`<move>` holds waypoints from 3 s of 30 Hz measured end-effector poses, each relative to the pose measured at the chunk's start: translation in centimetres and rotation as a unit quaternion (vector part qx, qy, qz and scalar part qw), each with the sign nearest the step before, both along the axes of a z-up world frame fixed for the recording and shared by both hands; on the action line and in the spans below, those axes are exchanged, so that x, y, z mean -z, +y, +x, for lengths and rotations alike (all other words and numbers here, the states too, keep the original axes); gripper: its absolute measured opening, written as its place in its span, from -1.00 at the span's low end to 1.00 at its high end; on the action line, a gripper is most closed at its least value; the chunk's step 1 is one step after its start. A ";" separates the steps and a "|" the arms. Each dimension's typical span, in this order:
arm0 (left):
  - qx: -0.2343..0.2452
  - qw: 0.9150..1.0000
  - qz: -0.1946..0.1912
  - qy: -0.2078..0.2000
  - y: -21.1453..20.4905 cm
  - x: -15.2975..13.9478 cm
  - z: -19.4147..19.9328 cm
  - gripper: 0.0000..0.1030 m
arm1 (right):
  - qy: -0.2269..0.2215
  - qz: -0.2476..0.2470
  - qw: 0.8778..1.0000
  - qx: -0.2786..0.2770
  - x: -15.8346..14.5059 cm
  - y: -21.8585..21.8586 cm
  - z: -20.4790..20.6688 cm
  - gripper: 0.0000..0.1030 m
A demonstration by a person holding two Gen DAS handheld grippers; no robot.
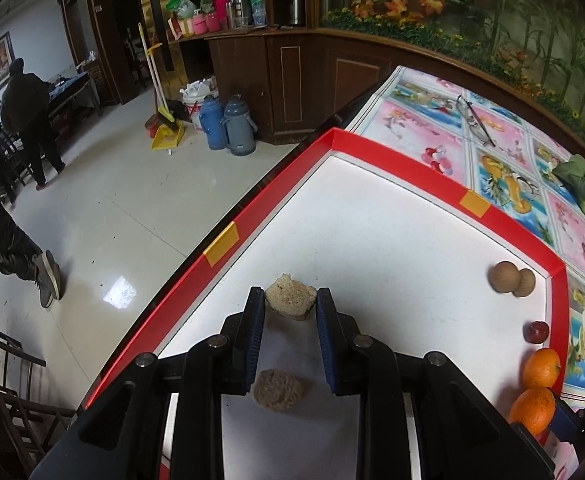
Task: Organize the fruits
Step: 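Carry the orange and biscuit over the tray and open both tools, then move both open tools back over the cloth, then grasp another orange with the right tool while the left tool reaches toward a beige cube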
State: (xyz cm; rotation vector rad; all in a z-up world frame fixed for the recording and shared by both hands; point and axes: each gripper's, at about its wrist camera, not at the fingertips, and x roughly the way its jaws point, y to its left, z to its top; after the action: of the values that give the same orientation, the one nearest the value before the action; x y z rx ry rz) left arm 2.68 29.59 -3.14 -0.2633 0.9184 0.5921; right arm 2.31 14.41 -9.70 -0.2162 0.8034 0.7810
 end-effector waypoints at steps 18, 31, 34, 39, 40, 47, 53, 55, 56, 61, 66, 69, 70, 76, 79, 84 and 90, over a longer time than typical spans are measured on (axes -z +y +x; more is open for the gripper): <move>-0.042 0.997 0.002 -0.065 -1.6 -3.8 -2.6 0.52 | -0.052 0.012 0.998 0.025 -2.2 -5.1 -1.3 0.31; 0.170 0.984 -0.006 -0.062 -19.1 -3.6 4.5 0.54 | -0.043 -0.010 0.962 0.271 -1.4 -26.7 7.5 0.47; 0.205 0.978 -0.006 -0.049 -22.4 -2.7 6.5 0.54 | -0.033 -0.006 0.954 0.299 -1.4 -28.5 11.1 0.28; 0.231 0.972 -0.016 -0.037 -25.5 -1.1 9.8 0.54 | -0.018 -0.011 0.952 0.304 -1.0 -28.7 16.1 0.06; 0.235 0.971 -0.017 -0.039 -26.0 -0.9 10.5 0.53 | -0.016 -0.013 0.952 0.304 -0.8 -28.5 17.2 0.03; 0.273 0.960 -0.026 -0.053 -30.6 0.2 15.3 0.53 | -0.004 -0.018 0.959 0.282 -0.5 -27.7 19.4 -0.51; 0.302 0.952 -0.018 -0.048 -34.3 1.3 19.5 0.48 | 0.007 0.010 0.958 0.286 -0.2 -31.1 17.9 -0.58; 0.302 0.952 -0.015 -0.046 -34.9 1.4 20.5 0.48 | 0.004 0.015 0.958 0.286 -0.6 -31.8 17.4 -0.76; 0.301 0.953 -0.012 -0.044 -35.2 1.5 20.9 0.48 | 0.002 0.020 0.958 0.287 -0.7 -32.1 17.2 -0.79; 0.301 0.953 -0.011 -0.032 -35.5 2.0 21.9 0.48 | 0.007 0.034 0.959 0.280 -0.5 -32.6 17.6 -0.79; 0.294 0.956 -0.003 -0.024 -35.2 2.1 22.6 0.43 | -0.005 0.011 0.965 0.263 -0.8 -31.6 18.6 -0.38; 0.299 0.954 -0.005 -0.027 -34.8 2.0 22.8 0.32 | 0.000 0.011 0.966 0.260 -0.6 -31.5 19.4 -0.35; 0.300 0.953 -0.008 -0.030 -34.5 1.9 22.8 0.24 | 0.004 0.012 0.966 0.257 -0.6 -31.4 19.7 -0.35; 0.308 0.951 -0.008 -0.031 -33.4 1.9 23.3 0.16 | 0.012 -0.013 0.975 0.223 0.3 -29.7 20.5 -0.25; 0.308 0.951 -0.006 -0.030 -33.4 1.9 23.4 0.14 | 0.013 -0.021 0.974 0.224 0.5 -29.2 20.8 -0.33; 0.311 0.950 -0.001 -0.030 -33.2 1.8 23.8 -0.04 | 0.007 -0.031 0.969 0.244 0.4 -30.1 20.4 -0.40; 0.309 0.950 0.009 -0.029 -33.6 1.9 24.5 -0.10 | 0.010 -0.024 0.962 0.273 -0.1 -33.1 19.3 -0.40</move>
State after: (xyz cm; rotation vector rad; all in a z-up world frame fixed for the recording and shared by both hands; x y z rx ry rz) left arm 27.21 -4.03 -4.99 0.0322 0.8791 0.0113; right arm 21.63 -18.71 -9.65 -0.0230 0.8482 0.2426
